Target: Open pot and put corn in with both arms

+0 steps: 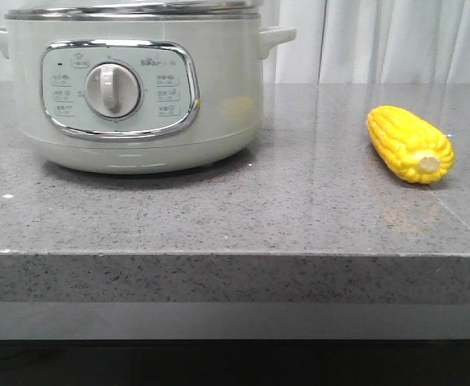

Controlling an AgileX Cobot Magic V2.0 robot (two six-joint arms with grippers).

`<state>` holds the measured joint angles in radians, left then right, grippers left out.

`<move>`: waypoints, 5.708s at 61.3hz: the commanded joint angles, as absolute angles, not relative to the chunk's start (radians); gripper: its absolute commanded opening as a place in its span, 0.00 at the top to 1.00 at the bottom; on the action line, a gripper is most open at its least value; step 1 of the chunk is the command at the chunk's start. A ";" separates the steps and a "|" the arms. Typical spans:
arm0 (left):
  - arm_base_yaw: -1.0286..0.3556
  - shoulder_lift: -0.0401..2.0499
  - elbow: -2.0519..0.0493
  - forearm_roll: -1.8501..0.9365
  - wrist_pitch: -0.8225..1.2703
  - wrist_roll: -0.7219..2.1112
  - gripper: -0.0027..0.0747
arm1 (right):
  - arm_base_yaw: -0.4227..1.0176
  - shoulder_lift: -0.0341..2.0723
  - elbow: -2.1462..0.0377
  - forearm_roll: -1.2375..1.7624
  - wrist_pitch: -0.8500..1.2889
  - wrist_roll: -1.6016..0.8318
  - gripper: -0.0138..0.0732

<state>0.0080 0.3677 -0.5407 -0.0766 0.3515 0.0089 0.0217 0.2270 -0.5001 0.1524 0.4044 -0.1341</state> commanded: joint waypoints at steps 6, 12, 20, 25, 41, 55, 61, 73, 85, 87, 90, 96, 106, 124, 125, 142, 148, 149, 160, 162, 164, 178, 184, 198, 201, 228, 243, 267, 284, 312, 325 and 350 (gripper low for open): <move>0.009 0.388 -0.578 -0.076 0.286 0.000 0.95 | 0.016 0.255 -0.539 0.144 0.347 -0.135 0.90; 0.009 0.388 -0.578 -0.076 0.286 0.000 0.75 | 0.016 0.255 -0.539 0.144 0.347 -0.135 0.79; 0.009 0.388 -0.578 -0.075 0.286 0.000 0.25 | 0.016 0.255 -0.539 0.144 0.347 -0.135 0.50; 0.009 0.388 -0.572 -0.075 0.262 0.000 0.07 | 0.016 0.255 -0.539 0.144 0.347 -0.135 0.31; 0.009 0.422 -0.607 -0.156 0.314 0.000 0.13 | 0.016 0.255 -0.539 0.144 0.347 -0.135 0.22; 0.009 0.657 -0.874 -0.314 0.631 0.149 0.14 | 0.016 0.255 -0.539 0.144 0.346 -0.135 0.22; 0.009 0.768 -0.982 -0.452 0.707 0.268 0.14 | 0.016 0.255 -0.539 0.144 0.346 -0.135 0.22; 0.009 1.008 -1.218 -0.598 0.883 0.349 0.14 | 0.016 0.255 -0.539 0.144 0.347 -0.135 0.22; -0.043 1.221 -1.461 -0.631 0.983 0.365 0.14 | 0.016 0.255 -0.539 0.144 0.347 -0.135 0.22; -0.070 1.251 -1.500 -0.623 0.981 0.365 0.14 | 0.016 0.255 -0.539 0.144 0.348 -0.135 0.22; -0.111 1.293 -1.552 -0.609 0.979 0.361 0.14 | 0.016 0.255 -0.539 0.144 0.348 -0.135 0.22; -0.196 1.381 -1.649 -0.543 0.972 0.323 0.14 | 0.016 0.255 -0.539 0.144 0.349 -0.135 0.22; -0.308 1.529 -1.799 -0.379 0.972 0.249 0.14 | 0.016 0.255 -0.539 0.144 0.349 -0.135 0.22; -0.359 1.682 -1.916 -0.345 0.970 0.236 0.14 | 0.016 0.255 -0.539 0.144 0.349 -0.135 0.22; -0.359 1.687 -1.918 -0.340 0.970 0.236 0.14 | 0.016 0.255 -0.539 0.144 0.349 -0.135 0.22; -0.359 1.708 -1.921 -0.316 0.965 0.236 0.27 | 0.016 0.255 -0.539 0.144 0.349 -0.135 0.22; -0.359 1.708 -1.921 -0.309 0.965 0.236 0.43 | 0.016 0.255 -0.539 0.144 0.349 -0.135 0.22; -0.359 1.708 -1.921 -0.309 0.965 0.236 0.45 | 0.016 0.255 -0.539 0.144 0.349 -0.135 0.22; -0.359 1.708 -1.921 -0.309 0.965 0.236 0.69 | 0.016 0.255 -0.539 0.144 0.349 -0.135 0.22; -0.359 1.708 -1.921 -0.309 0.965 0.236 0.73 | 0.016 0.255 -0.539 0.144 0.349 -0.135 0.22; -0.359 1.708 -1.921 -0.309 0.960 0.236 0.76 | 0.016 0.255 -0.539 0.144 0.349 -0.135 0.22; -0.359 1.706 -1.973 -0.309 0.969 0.236 0.85 | 0.016 0.255 -0.539 0.144 0.349 -0.135 0.22; -0.359 1.706 -2.039 -0.309 1.020 0.236 0.85 | 0.016 0.255 -0.539 0.144 0.349 -0.135 0.22; -0.359 1.682 -2.116 -0.318 1.105 0.236 0.85 | 0.016 0.255 -0.539 0.144 0.350 -0.135 0.22; -0.359 1.668 -2.116 -0.324 1.113 0.236 0.85 | 0.016 0.255 -0.539 0.144 0.350 -0.135 0.22; -0.406 1.392 -1.899 -0.346 1.140 0.253 0.85 | 0.016 0.255 -0.503 0.144 0.352 -0.135 0.22; -0.449 1.127 -1.531 -0.346 1.003 0.254 0.85 | 0.016 0.255 -0.499 0.144 0.341 -0.135 0.22; -0.449 0.725 -1.065 -0.346 0.913 0.250 0.85 | 0.016 0.257 -0.499 0.144 0.344 -0.135 0.22; -0.449 0.659 -1.006 -0.346 0.913 0.250 0.85 | 0.016 0.463 -0.544 0.197 0.348 -0.135 0.22; -0.449 0.659 -1.008 -0.346 0.911 0.250 0.85 | 0.019 1.072 -0.838 0.378 0.391 -0.135 0.14; -0.449 0.659 -1.008 -0.346 0.911 0.252 0.85 | 0.101 1.256 -0.965 0.388 0.416 -0.135 0.09; -0.449 0.659 -1.008 -0.346 0.902 0.252 0.85 | 0.137 1.528 -1.091 0.461 0.445 -0.135 0.09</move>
